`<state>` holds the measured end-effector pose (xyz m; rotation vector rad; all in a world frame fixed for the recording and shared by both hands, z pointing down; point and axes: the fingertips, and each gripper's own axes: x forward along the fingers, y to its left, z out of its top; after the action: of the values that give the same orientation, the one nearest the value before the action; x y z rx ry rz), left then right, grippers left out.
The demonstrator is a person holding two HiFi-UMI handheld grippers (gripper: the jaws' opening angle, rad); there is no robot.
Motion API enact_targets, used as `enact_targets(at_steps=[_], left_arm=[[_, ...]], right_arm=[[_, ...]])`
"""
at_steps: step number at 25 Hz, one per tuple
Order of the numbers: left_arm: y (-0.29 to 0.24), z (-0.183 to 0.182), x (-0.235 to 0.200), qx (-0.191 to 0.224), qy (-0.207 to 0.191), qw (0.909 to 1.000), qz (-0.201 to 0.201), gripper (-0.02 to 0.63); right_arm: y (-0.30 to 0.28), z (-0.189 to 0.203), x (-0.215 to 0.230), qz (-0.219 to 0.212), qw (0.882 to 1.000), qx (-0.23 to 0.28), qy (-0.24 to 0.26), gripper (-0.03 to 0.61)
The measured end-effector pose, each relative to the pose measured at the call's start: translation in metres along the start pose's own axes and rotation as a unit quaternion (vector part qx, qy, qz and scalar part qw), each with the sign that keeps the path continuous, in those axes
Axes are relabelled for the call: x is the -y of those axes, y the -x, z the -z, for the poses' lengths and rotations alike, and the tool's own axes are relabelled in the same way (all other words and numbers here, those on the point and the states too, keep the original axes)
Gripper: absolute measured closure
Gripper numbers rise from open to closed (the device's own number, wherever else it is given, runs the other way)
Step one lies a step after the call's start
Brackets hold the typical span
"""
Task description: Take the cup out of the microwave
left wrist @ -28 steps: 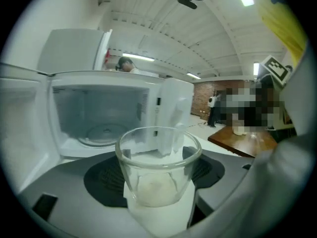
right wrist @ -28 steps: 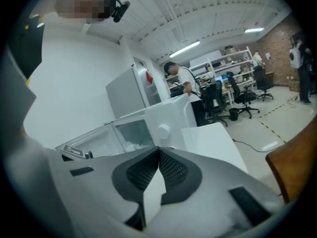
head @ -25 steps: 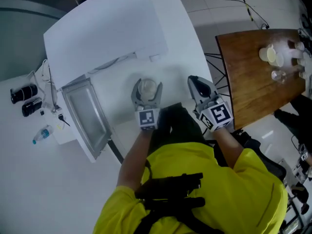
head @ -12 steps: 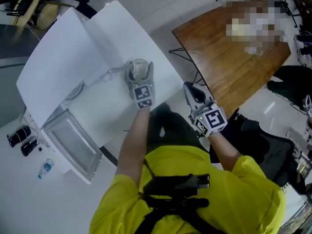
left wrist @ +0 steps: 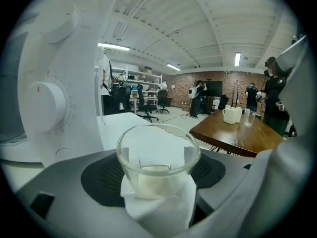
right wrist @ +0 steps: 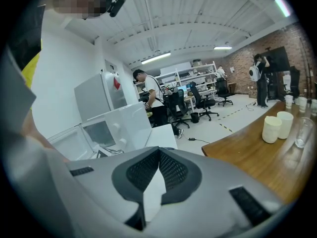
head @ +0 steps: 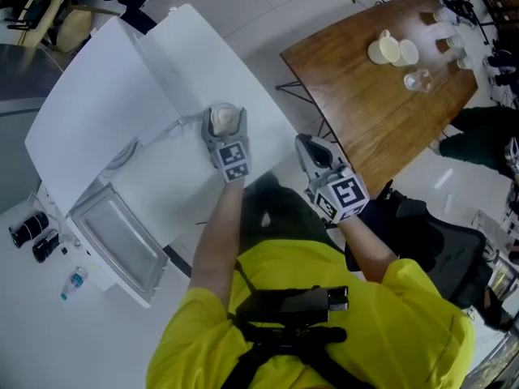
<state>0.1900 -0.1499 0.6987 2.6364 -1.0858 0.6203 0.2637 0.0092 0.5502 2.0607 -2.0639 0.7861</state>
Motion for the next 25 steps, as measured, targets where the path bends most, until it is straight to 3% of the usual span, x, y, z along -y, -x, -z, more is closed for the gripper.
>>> enact_targets(at_steps=[6,10,12,13,15,19,25], left_arm=[[0.075,-0.008,0.015,-0.002,0.011,0.9994,0.033,0.224],[0.166,-0.049,-0.002,0.028,0.019,0.9986,0.041,0.256],[0.212,-0.08,-0.036,0.052,0.029,0.9981,0.012,0.428],[0.234,-0.097,-0.058,0.066,0.035,0.9971,-0.012,0.442],[0.279,-0.129,-0.106,0.099,0.063,0.9906,-0.071,0.583],[0.373,-0.175,-0.185,0.149,0.12,0.9689,-0.157,0.608],[0.483,-0.196,-0.24,0.139,0.118,0.9629,-0.199,0.614]], right_arm=[[-0.006,-0.021,-0.021,-0.023,1.0,0.007,0.016,0.572],[-0.007,-0.052,-0.06,-0.056,0.998,0.018,0.035,0.572],[-0.01,-0.069,-0.086,-0.078,0.996,0.025,0.047,0.572],[-0.012,-0.08,-0.1,-0.093,0.994,0.031,0.057,0.572],[-0.02,-0.106,-0.133,-0.134,0.986,0.05,0.082,0.574],[-0.032,-0.154,-0.209,-0.215,0.964,0.09,0.126,0.574],[-0.012,-0.199,-0.295,-0.261,0.947,0.13,0.136,0.574]])
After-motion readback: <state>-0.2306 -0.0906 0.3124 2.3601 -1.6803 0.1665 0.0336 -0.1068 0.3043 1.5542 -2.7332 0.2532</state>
